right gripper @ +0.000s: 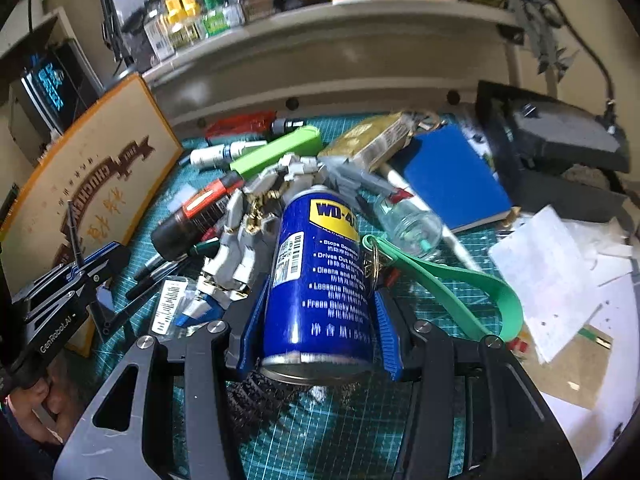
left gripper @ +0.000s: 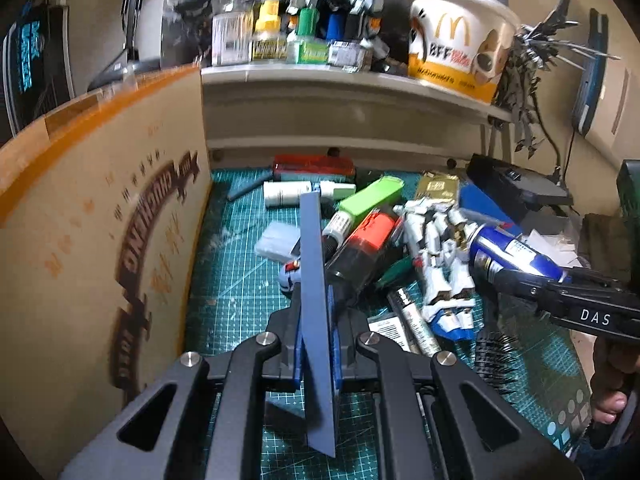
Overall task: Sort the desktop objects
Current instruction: 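Grasp the dark grey angled stand with left tool while right tool grasps the blue spray can, then lift the stand with left tool while right tool lifts the blue spray can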
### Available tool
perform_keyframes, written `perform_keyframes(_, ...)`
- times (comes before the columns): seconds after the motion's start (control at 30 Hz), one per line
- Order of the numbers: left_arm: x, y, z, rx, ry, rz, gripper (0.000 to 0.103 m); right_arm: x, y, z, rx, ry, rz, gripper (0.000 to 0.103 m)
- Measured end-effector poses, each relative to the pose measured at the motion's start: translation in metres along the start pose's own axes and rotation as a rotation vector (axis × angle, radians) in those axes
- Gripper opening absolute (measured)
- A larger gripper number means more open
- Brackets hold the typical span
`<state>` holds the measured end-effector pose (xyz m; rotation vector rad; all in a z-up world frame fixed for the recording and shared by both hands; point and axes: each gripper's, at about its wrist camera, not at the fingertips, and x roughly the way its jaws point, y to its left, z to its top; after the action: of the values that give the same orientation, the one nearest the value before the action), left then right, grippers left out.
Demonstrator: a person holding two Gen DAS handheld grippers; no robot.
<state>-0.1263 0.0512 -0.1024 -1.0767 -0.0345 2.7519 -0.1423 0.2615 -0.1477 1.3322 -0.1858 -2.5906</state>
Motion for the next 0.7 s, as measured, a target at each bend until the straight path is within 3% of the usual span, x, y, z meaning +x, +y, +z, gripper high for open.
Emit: perform_keyframes(0.7, -0.088, -0.014, 0.004, 0.034, -0.140, -0.051, 0.010, -0.095, 0.021, -0.021, 0.007, -0.127, -0.033, 0.045)
